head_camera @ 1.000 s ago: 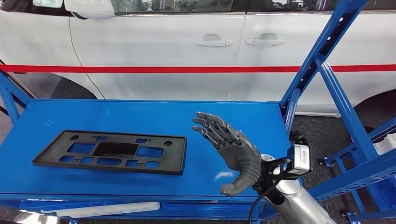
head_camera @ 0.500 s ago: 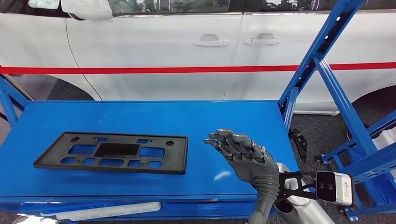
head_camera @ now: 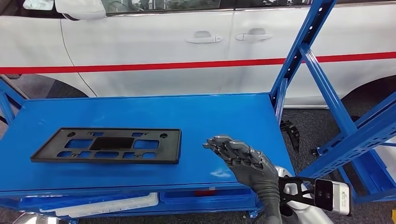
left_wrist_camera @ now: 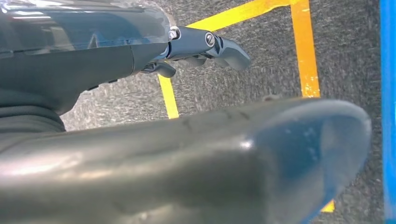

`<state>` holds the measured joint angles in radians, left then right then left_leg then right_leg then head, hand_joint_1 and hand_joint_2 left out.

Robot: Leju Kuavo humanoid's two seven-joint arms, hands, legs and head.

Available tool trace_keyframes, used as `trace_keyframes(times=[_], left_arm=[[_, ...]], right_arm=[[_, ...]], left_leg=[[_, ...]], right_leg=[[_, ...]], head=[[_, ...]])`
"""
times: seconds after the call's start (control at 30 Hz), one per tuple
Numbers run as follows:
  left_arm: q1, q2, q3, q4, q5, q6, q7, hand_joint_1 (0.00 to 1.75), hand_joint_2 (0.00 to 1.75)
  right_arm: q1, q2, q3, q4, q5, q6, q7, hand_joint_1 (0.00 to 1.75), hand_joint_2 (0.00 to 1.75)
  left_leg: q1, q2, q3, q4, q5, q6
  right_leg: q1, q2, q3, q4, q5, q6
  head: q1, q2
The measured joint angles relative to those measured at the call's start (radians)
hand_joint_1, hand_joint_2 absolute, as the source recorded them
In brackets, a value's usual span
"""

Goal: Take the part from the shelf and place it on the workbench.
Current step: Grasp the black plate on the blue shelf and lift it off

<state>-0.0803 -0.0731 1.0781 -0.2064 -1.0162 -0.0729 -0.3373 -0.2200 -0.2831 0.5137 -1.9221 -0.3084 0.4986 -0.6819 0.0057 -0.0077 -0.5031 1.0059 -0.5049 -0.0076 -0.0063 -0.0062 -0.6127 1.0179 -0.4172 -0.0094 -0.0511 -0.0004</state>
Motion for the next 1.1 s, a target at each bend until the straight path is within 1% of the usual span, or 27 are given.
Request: trace_keyframes(times=[0.1,0.13,0.17,0.2,0.23,0.27,0.3,0.33,0.37,0.4,0.47,0.5,0.53,0.6,0.63,0.67,0.7,0.77,0.8,0.83,0.87,0.9,0.93,0.97,1.0,1.03,1.1], left_arm=[[-0.001,-0.001,0.0,0.0,-0.001,0.0,0.0,0.0,0.0],[-0.002,-0.002,0.0,0.0,-0.001,0.0,0.0,0.0,0.0],[-0.003,-0.002,0.0,0.0,-0.001,0.0,0.0,0.0,0.0],[-0.005,-0.003,0.0,0.0,-0.001,0.0,0.0,0.0,0.0],[-0.005,-0.002,0.0,0.0,-0.001,0.0,0.0,0.0,0.0],[-0.005,-0.002,0.0,0.0,-0.002,0.0,0.0,0.0,0.0],[-0.005,-0.002,0.0,0.0,-0.002,0.0,0.0,0.0,0.0],[-0.005,-0.002,0.001,0.0,-0.003,0.0,0.0,0.0,0.0],[-0.005,-0.002,0.001,0.0,-0.004,0.001,0.0,0.0,0.0],[-0.005,-0.003,0.0,0.0,-0.005,0.001,-0.001,0.0,0.0],[-0.005,-0.005,0.0,0.0,-0.008,0.001,-0.002,0.0,0.0],[-0.006,-0.006,0.0,0.0,-0.008,0.001,-0.003,0.0,0.0],[-0.006,-0.008,0.0,0.0,-0.009,0.001,-0.004,0.0,0.0],[-0.007,-0.008,0.001,0.0,-0.009,0.002,-0.007,0.0,0.0],[-0.006,-0.007,0.001,0.0,-0.009,0.002,-0.008,0.0,0.0],[-0.006,-0.007,0.001,0.0,-0.009,0.002,-0.009,0.0,0.0],[-0.006,-0.006,0.001,0.0,-0.009,0.002,-0.01,0.0,0.0],[-0.006,-0.006,0.002,0.0,-0.009,0.003,-0.011,0.0,0.0],[-0.006,-0.006,0.002,0.0,-0.009,0.003,-0.011,0.0,0.0],[-0.005,-0.006,0.002,0.0,-0.009,0.003,-0.011,0.0,0.0],[-0.005,-0.005,0.003,0.0,-0.008,0.003,-0.011,0.0,0.0],[-0.005,-0.005,0.005,0.0,-0.007,0.004,-0.011,0.0,0.0],[-0.005,-0.004,0.008,0.0,-0.005,0.005,-0.011,0.0,0.0],[-0.006,-0.004,0.011,0.0,-0.003,0.006,-0.011,0.0,0.0],[-0.007,-0.004,0.014,0.0,-0.001,0.007,-0.012,0.0,0.0],[-0.007,-0.005,0.017,0.0,0.0,0.008,-0.012,0.0,0.0],[-0.005,-0.005,0.019,0.0,0.001,0.01,-0.012,0.0,0.0]], right_arm=[[0.0,0.0,0.004,-0.004,-0.001,-0.006,0.01,0.0,1.75],[0.001,0.001,0.005,-0.005,-0.001,-0.007,0.012,0.0,1.75],[0.001,0.001,0.006,-0.006,-0.001,-0.008,0.013,0.0,1.75],[0.001,0.001,0.007,-0.006,0.0,-0.01,0.014,0.0,1.75],[0.0,0.001,0.008,-0.006,0.001,-0.014,0.015,0.0,1.75],[0.0,0.001,0.01,-0.006,0.004,-0.02,0.017,0.0,1.75],[0.0,0.001,0.012,-0.006,0.006,-0.029,0.018,0.0,1.75],[-0.001,0.001,0.013,-0.005,0.009,-0.037,0.019,0.0,1.75],[-0.002,0.001,0.015,-0.005,0.01,-0.045,0.02,0.0,1.75],[-0.005,0.001,0.017,-0.004,0.011,-0.054,0.023,0.0,1.75],[-0.015,0.001,0.021,-0.004,0.015,-0.07,0.029,0.0,1.75],[-0.02,0.001,0.023,-0.004,0.017,-0.079,0.031,0.0,1.31],[-0.024,0.001,0.024,-0.004,0.018,-0.087,0.033,0.0,0.87],[-0.028,0.001,0.027,-0.003,0.021,-0.102,0.036,0.0,0.0],[-0.03,0.001,0.029,-0.003,0.024,-0.109,0.038,0.0,0.0],[-0.031,0.001,0.031,-0.003,0.027,-0.116,0.041,0.0,0.0],[-0.032,0.0,0.035,-0.002,0.029,-0.122,0.043,0.0,0.0],[-0.033,-0.002,0.041,0.0,0.034,-0.129,0.046,0.0,0.0],[-0.033,-0.003,0.043,0.002,0.036,-0.13,0.047,0.0,0.0],[-0.032,-0.004,0.044,0.004,0.038,-0.132,0.048,0.0,0.0],[-0.032,-0.004,0.045,0.005,0.041,-0.134,0.048,0.0,0.0],[-0.03,-0.004,0.045,0.006,0.045,-0.136,0.048,0.0,0.0],[-0.029,-0.004,0.046,0.007,0.052,-0.139,0.048,0.0,0.0],[-0.028,-0.004,0.046,0.008,0.058,-0.14,0.046,0.0,0.0],[-0.027,-0.004,0.047,0.01,0.065,-0.141,0.044,0.0,0.0],[-0.026,-0.004,0.048,0.012,0.07,-0.14,0.041,0.0,0.0],[-0.025,-0.004,0.051,0.017,0.076,-0.138,0.036,0.0,0.0]], left_leg=[[-0.004,0.003,-0.01,-0.005,0.017,0.024],[-0.002,0.005,-0.017,-0.007,0.027,0.032],[-0.001,0.008,-0.027,-0.01,0.038,0.04],[0.001,0.01,-0.039,-0.011,0.049,0.045],[0.0,0.011,-0.053,-0.011,0.058,0.047],[-0.002,0.013,-0.066,-0.01,0.067,0.048],[-0.003,0.014,-0.079,-0.009,0.076,0.048],[-0.005,0.015,-0.091,-0.008,0.084,0.047],[-0.006,0.015,-0.1,-0.007,0.091,0.047],[-0.008,0.016,-0.108,-0.006,0.098,0.045],[-0.011,0.016,-0.119,-0.005,0.112,0.04],[-0.01,0.017,-0.122,-0.006,0.119,0.036],[-0.009,0.017,-0.124,-0.007,0.126,0.03],[-0.006,0.018,-0.127,-0.012,0.138,0.017],[-0.006,0.017,-0.132,-0.009,0.133,0.012],[-0.006,0.015,-0.14,0.008,0.113,0.006],[-0.005,0.013,-0.152,0.041,0.078,0.001],[0.0,0.011,-0.189,0.163,-0.016,-0.01],[0.003,0.011,-0.204,0.225,-0.044,-0.016],[0.006,0.011,-0.209,0.266,-0.051,-0.022],[0.009,0.011,-0.196,0.271,-0.036,-0.027],[0.011,0.011,-0.164,0.233,-0.009,-0.031],[0.015,0.01,-0.117,0.167,0.016,-0.034],[0.016,0.008,-0.068,0.094,0.027,-0.034],[0.016,0.005,-0.032,0.037,0.03,-0.03],[0.016,0.002,-0.013,0.004,0.026,-0.025],[0.014,0.0,-0.014,-0.006,0.023,-0.008]], right_leg=[[-0.002,0.003,-0.006,0.001,0.009,0.02],[-0.004,0.004,-0.014,0.013,-0.008,0.026],[-0.005,0.004,-0.026,0.04,-0.039,0.03],[-0.007,0.005,-0.045,0.091,-0.087,0.034],[-0.008,0.005,-0.064,0.158,-0.138,0.037],[-0.009,0.004,-0.079,0.224,-0.175,0.039],[-0.01,0.004,-0.083,0.272,-0.195,0.041],[-0.009,0.004,-0.071,0.285,-0.192,0.04],[-0.008,0.004,-0.042,0.26,-0.172,0.037],[-0.006,0.004,0.008,0.195,-0.144,0.03],[0.003,-0.002,0.113,0.04,-0.117,0.011],[0.009,-0.005,0.147,-0.016,-0.112,0.003],[0.013,-0.006,0.159,-0.041,-0.115,-0.002],[0.015,-0.006,0.154,-0.053,-0.103,-0.009],[0.012,-0.007,0.15,-0.059,-0.094,-0.014],[0.008,-0.008,0.144,-0.064,-0.084,-0.019],[0.004,-0.009,0.138,-0.068,-0.073,-0.023],[0.003,-0.01,0.118,-0.068,-0.058,-0.027],[0.003,-0.01,0.108,-0.066,-0.051,-0.026],[0.002,-0.01,0.097,-0.063,-0.045,-0.025],[0.0,-0.01,0.087,-0.059,-0.04,-0.022],[-0.002,-0.009,0.077,-0.053,-0.037,-0.019],[-0.004,-0.009,0.069,-0.045,-0.036,-0.015],[-0.004,-0.008,0.061,-0.037,-0.036,-0.01],[-0.003,-0.008,0.056,-0.029,-0.036,-0.005],[-0.001,-0.007,0.051,-0.023,-0.035,0.001],[0.0,-0.005,0.047,-0.017,-0.031,0.011]], head=[[0.0,0.0],[0.0,0.0],[0.0,0.0],[0.0,0.0],[0.0,0.0],[0.0,0.0],[0.0,0.0],[0.0,0.0],[0.0,0.0],[0.0,0.0],[0.0,0.0],[0.0,0.0],[0.0,0.0],[0.0,0.0],[0.0,0.0],[0.0,0.0],[0.0,0.0],[0.0,0.0],[0.0,0.0],[0.0,0.0],[0.0,0.0],[0.0,0.0],[0.0,0.0],[0.0,0.0],[0.0,0.0],[0.0,0.0],[0.0,0.0]])
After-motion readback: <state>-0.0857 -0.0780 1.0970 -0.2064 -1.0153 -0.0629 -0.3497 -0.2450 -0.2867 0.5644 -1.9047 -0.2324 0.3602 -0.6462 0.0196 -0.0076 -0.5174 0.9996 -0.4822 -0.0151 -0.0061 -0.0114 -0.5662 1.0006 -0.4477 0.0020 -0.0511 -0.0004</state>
